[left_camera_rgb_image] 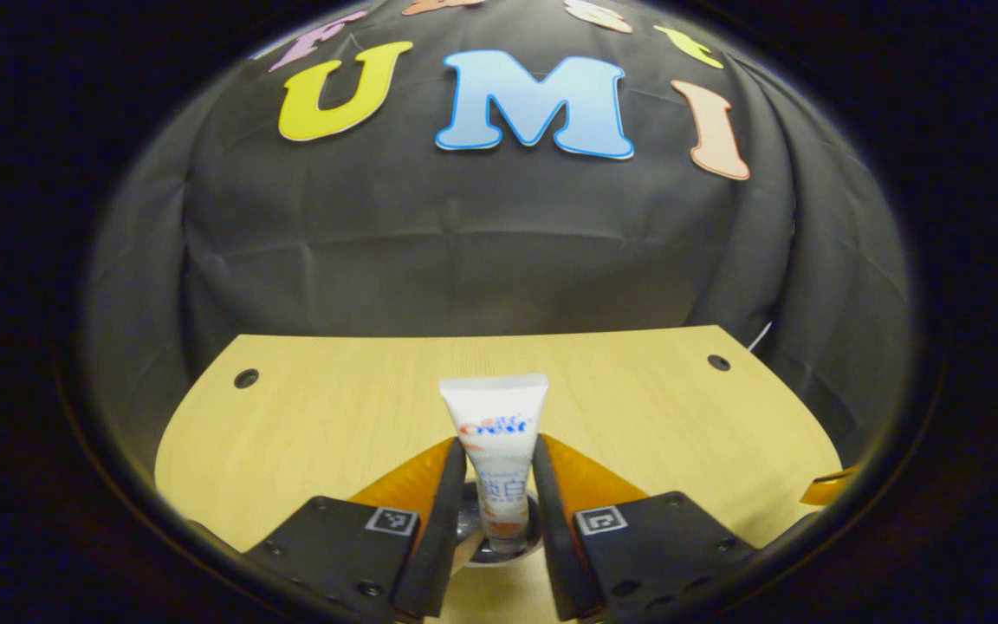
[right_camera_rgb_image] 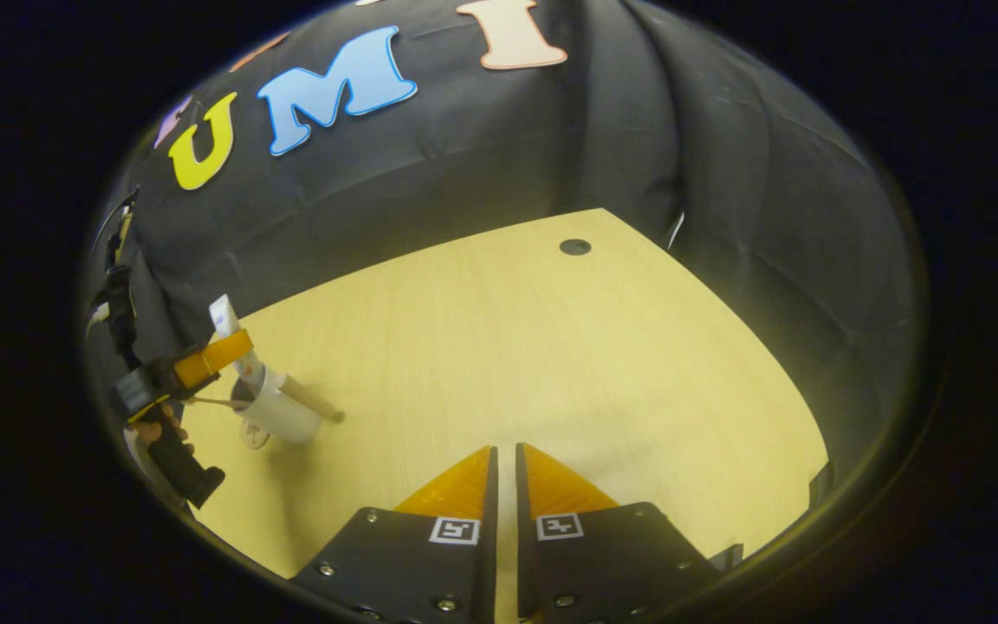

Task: Put the toothbrush and toothpaste on the desktop into the cup, then pick up the cup and place it on the coaster on the desktop.

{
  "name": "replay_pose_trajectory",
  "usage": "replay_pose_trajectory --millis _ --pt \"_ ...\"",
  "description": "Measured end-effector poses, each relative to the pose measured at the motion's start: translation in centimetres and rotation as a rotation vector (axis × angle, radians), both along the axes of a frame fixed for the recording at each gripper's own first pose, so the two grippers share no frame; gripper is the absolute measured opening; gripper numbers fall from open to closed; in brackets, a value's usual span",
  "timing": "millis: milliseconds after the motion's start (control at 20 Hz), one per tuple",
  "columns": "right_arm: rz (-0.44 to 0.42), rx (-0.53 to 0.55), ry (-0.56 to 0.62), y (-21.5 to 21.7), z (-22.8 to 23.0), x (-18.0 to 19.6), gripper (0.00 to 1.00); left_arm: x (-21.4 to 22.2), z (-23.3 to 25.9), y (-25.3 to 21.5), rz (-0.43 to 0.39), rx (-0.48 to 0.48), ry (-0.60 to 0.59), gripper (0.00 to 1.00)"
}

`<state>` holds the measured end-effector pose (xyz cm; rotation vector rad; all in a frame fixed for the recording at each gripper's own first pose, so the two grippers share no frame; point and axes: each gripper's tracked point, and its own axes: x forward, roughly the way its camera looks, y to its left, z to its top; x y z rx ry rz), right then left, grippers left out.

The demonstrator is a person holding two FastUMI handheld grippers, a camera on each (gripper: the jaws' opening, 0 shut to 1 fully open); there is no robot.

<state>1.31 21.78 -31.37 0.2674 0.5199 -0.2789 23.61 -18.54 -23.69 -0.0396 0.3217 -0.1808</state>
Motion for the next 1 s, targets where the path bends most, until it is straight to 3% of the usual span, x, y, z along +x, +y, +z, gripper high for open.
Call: replay_pose_trajectory --millis 100,200,250,300,650,1000 --pt "0.005 0.001 -0.008 0.3 0.3 0.0 0.09 -0.9 -0.1 -0.1 -0.004 -0.013 0.009 0.83" --pt "0.014 0.0 -0.015 0.7 0.7 0.1 0.09 -1.8 0.3 0.0 -0.003 -0.027 0.01 0.91" --pt "0.021 -0.001 -0.018 1.0 1.0 0.2 0.09 -2.4 0.9 0.2 0.002 -0.03 0.0 0.9" --pt "0.032 -0.003 -0.022 1.3 1.1 0.1 0.09 -3.0 1.6 0.5 0.009 -0.031 -0.015 0.97" --pt "0.157 -0.043 -0.031 4.0 2.3 0.9 0.09 -7.6 7.1 4.0 0.042 -0.03 -0.108 0.96" --pt "0.318 -0.143 0.003 6.9 2.6 3.0 0.09 -12.1 7.6 10.2 0.137 -0.034 -0.105 0.96"
